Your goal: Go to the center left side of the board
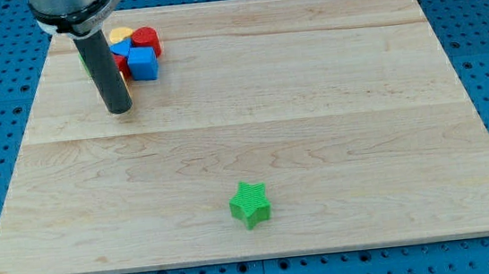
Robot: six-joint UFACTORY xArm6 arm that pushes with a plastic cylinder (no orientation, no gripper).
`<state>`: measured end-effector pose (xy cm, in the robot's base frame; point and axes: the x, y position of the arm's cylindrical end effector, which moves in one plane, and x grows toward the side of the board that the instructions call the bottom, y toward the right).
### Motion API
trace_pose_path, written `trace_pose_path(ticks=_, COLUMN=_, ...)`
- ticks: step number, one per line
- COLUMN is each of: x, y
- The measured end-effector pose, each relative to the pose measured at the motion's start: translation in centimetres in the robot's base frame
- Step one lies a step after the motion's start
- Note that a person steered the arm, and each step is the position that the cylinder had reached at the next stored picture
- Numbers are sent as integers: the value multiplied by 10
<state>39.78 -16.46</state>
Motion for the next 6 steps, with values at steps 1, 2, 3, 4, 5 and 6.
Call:
trace_pose_path(ticks=1, x=39, y=50)
trace_pose_path(ticks=2, x=70, y=57)
trace_pose_path(ticks=3, x=76, y=35)
trace_pose_path(ticks=4, x=65, y=-43)
trace_pose_path(ticks=5, x=58, y=-138)
trace_pose_path(ticks=6, x=36, y=-140)
